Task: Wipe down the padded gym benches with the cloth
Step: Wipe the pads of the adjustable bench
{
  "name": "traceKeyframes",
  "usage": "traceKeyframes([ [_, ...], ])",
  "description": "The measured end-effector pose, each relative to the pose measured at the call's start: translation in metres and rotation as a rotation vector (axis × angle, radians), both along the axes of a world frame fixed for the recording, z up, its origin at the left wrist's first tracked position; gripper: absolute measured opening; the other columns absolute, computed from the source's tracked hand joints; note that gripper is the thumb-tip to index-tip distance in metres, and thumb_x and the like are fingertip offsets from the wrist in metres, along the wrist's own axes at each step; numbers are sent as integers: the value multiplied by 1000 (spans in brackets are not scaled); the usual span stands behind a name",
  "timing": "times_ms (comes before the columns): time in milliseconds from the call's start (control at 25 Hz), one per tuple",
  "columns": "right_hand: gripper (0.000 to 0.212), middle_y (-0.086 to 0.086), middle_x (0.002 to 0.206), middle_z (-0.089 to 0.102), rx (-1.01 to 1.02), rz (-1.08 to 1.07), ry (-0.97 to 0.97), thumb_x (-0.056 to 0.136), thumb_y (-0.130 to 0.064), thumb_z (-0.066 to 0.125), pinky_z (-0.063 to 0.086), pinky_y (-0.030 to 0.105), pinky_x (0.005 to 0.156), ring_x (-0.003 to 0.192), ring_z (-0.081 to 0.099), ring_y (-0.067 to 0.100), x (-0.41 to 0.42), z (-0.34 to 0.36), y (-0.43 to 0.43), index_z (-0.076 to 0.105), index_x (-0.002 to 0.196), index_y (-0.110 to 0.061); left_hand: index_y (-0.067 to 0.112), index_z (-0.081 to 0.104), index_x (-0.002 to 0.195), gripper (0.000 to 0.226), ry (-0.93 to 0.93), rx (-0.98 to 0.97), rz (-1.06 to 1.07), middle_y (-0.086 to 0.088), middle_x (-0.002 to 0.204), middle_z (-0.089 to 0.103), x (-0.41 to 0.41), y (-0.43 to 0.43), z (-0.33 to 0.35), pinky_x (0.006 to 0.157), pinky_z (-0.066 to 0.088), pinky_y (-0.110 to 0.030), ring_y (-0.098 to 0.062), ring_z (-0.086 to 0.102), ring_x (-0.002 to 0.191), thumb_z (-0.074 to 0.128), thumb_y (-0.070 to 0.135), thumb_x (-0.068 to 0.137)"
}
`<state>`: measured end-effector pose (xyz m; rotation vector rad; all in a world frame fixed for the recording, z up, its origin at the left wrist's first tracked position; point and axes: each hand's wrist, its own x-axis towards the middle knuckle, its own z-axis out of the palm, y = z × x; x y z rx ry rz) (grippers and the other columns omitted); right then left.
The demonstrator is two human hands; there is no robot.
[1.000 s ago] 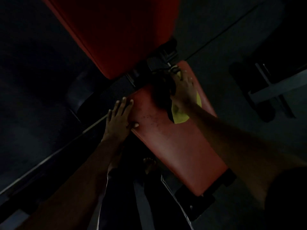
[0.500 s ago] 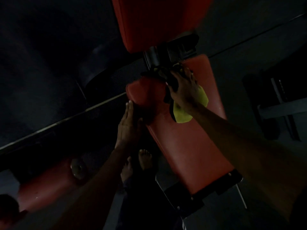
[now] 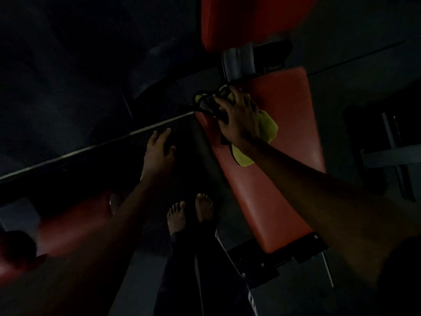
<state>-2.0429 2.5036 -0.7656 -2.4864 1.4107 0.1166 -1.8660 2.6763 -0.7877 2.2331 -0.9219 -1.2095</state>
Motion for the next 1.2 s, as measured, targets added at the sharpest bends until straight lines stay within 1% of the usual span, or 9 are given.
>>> traceKeyframes([
  [160, 63, 11, 161, 33, 36, 138, 31, 86, -25, 65, 24, 50, 119, 148, 28, 38, 1, 3, 20, 51, 147, -35, 13, 49, 147, 48, -36, 4, 78, -21, 153, 40, 17, 22, -4, 116, 24, -25, -30, 35, 144, 52, 8, 99],
  [320, 62, 13, 160, 34, 9, 292, 81, 83, -27, 70, 20, 52, 123, 148, 29, 39, -36, 6, 62, 56, 143, -33, 17, 53, 145, 42, -12, 83, 153, -19, 146, 46, 21, 39, 9, 112, 32, -32, -32, 47, 133, 48, 13, 103],
  [520, 60, 11, 156, 40, -9, 204, 129, 78, -27, 70, 25, 54, 117, 146, 32, 39, 5, 4, 55, 60, 136, -30, 19, 56, 141, 38, 16, 31, 145, -17, 141, 52, 22, 28, 8, 112, 41, -40, -30, 55, 126, 48, 18, 103],
  [600, 60, 12, 156, 40, -29, 200, 105, 77, -26, 69, 25, 54, 117, 146, 32, 39, 9, 1, 62, 60, 136, -27, 23, 56, 140, 38, 67, 38, 179, -10, 137, 57, 20, 28, 6, 109, 43, -36, -25, 57, 123, 48, 21, 103],
  [720, 61, 13, 152, 45, -84, 282, 61, 71, -20, 78, 25, 53, 118, 144, 37, 39, -24, 2, 86, 63, 130, -20, 27, 56, 140, 37, 156, 58, 266, -4, 132, 61, 16, 28, 11, 106, 46, -36, -22, 59, 118, 47, 24, 104],
  [800, 66, 13, 150, 47, -89, 323, 50, 67, -20, 85, 28, 53, 117, 142, 39, 38, -52, 5, 99, 65, 130, -21, 29, 55, 141, 38, 175, 41, 263, -5, 132, 62, 16, 22, 18, 105, 44, -30, -20, 59, 118, 48, 24, 104],
  [920, 67, 11, 150, 47, -30, 285, 25, 69, -20, 85, 36, 55, 114, 142, 39, 38, -68, 6, 103, 64, 133, -24, 33, 47, 147, 44, 198, -21, 120, -4, 145, 55, 3, 1, 29, 105, 35, -19, -17, 52, 131, 50, 26, 104],
  [1040, 63, 10, 152, 46, -16, 216, 29, 73, -20, 80, 34, 56, 115, 143, 38, 37, -60, 3, 109, 64, 134, -24, 31, 38, 153, 50, 244, -63, -49, -2, 158, 38, -24, -32, 31, 109, 23, -16, -17, 36, 145, 49, 26, 105],
  [1200, 69, 5, 157, 40, 10, 280, 10, 71, -24, 83, 32, 55, 116, 147, 32, 32, -94, -2, 132, 62, 137, -26, 28, 26, 158, 53, 192, -7, -170, -6, 163, 28, -42, -58, 37, 115, 25, -29, -26, 32, 147, 43, 27, 107],
])
